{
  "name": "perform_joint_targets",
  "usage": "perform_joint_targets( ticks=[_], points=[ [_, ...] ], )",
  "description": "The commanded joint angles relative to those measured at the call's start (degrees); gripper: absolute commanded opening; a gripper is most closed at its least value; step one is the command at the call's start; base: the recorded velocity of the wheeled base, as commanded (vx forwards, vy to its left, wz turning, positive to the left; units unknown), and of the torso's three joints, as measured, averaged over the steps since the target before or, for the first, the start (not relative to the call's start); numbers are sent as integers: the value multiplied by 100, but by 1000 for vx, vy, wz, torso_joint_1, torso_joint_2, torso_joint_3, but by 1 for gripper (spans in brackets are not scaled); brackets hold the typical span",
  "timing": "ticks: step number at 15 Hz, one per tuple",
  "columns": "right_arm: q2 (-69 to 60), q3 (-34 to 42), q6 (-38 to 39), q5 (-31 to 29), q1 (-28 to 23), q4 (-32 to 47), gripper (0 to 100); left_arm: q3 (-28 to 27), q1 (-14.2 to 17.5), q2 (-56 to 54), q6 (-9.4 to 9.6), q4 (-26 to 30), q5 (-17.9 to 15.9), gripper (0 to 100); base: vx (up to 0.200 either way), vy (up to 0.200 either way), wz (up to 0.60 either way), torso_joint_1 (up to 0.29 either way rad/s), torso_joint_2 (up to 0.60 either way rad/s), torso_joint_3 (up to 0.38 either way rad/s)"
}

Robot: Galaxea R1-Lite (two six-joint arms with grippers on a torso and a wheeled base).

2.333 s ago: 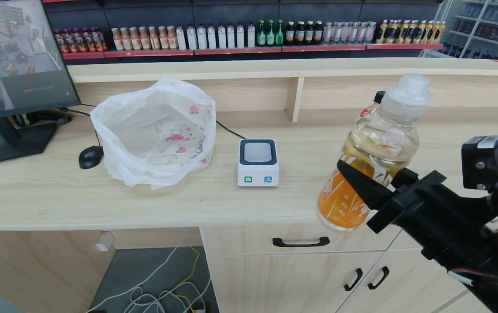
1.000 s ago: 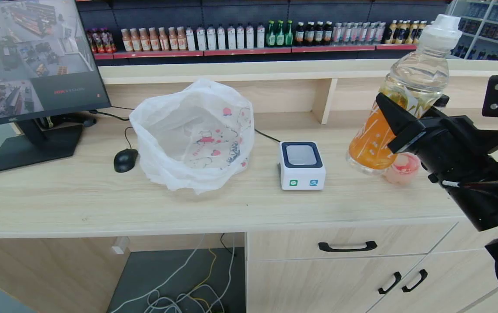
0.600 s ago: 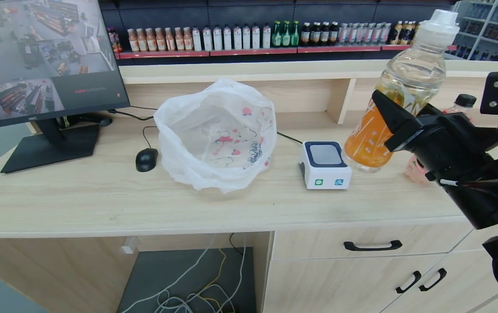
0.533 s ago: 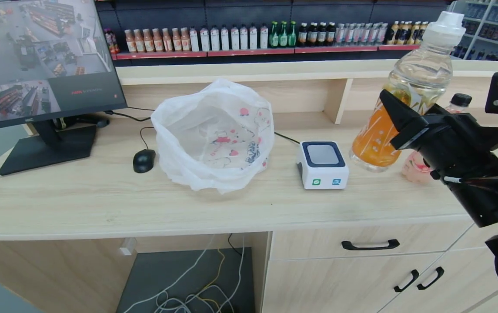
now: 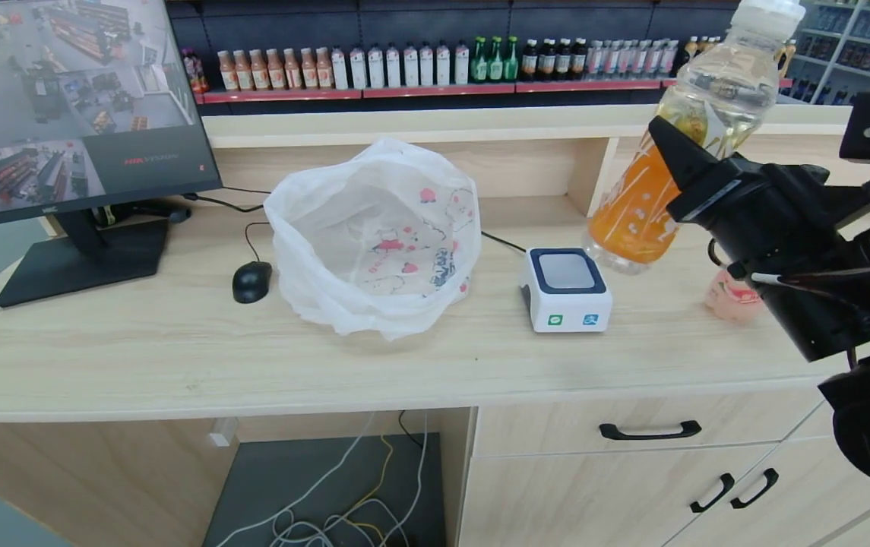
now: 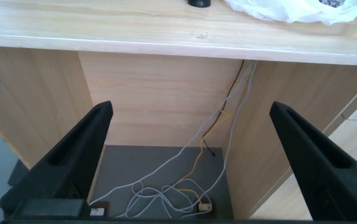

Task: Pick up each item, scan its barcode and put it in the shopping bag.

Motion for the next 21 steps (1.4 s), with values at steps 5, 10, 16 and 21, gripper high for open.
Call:
perform_joint_targets(
  ticks=[5,10,16,21],
  points=[
    [829,-787,2246,-543,243,425,0,0,0,-2,2,0,0,100,0,0,0,0,0,0],
    [1383,-989,3872,-1017,243,434,0,0,0,-2,2,0,0,100,0,0,0,0,0,0],
    [1858,-1236,4901,-1017,-91,443,0,0,0,-2,2,0,0,100,0,0,0,0,0,0],
    [2033,-1482,5323,-1000,-294,601,0,0,0,-2,2,0,0,100,0,0,0,0,0,0]
  ],
)
